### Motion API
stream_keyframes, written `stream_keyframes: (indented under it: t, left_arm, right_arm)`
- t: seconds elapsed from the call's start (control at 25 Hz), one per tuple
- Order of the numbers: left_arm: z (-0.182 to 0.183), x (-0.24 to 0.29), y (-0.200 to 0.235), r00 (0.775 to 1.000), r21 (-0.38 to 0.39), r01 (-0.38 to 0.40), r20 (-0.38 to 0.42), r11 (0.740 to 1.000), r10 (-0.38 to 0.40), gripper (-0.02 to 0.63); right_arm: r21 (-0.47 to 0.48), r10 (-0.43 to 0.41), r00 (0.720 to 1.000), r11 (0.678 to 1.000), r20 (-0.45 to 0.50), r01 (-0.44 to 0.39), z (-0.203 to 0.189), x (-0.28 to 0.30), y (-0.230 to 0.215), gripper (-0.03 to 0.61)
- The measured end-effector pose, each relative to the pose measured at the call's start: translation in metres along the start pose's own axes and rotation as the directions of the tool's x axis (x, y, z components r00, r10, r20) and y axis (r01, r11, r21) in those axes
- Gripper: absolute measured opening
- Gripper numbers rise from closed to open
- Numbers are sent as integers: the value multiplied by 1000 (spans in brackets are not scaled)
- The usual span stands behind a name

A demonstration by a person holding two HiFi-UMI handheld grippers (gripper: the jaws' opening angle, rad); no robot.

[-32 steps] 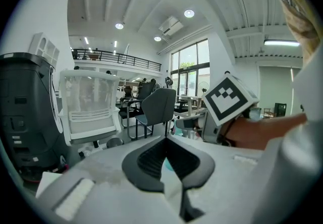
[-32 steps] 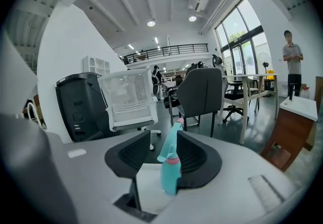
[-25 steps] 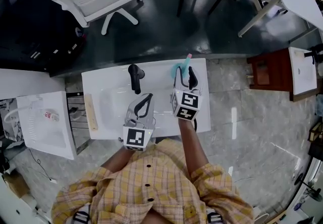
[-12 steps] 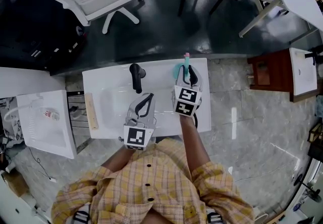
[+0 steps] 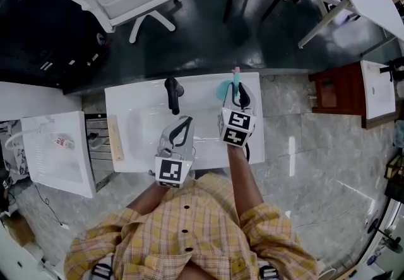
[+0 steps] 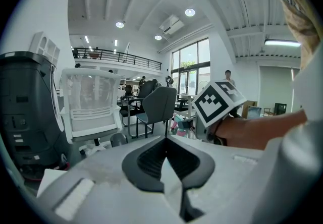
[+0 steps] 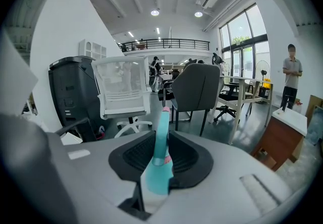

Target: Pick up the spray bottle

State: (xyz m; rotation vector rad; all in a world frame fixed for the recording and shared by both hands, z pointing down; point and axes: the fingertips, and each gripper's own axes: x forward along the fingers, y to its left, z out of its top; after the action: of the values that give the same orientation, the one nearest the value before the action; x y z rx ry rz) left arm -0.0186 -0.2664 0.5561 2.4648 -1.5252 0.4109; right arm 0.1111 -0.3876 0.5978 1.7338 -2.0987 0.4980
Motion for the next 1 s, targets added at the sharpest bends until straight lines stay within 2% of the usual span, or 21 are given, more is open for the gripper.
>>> stream_keyframes:
  t: [0.2,0.36,1.0]
  left_arm:
    - [4,-10,-4,1000,-35,-5,13,999,5,-2]
    - [7,-19,-5,999,-6,12,31,1000,-11,-2]
    - [22,-69,-16,993,9,25,111,1000,-26,-2]
  right_arm:
    - [-9,4,1000,1000,23,-4,6,-13,3,84]
    - [-2,4,999,1000,46,-4,14,-29,4,84]
    - [45,34,986,998,162,-42,31,-117,19,84]
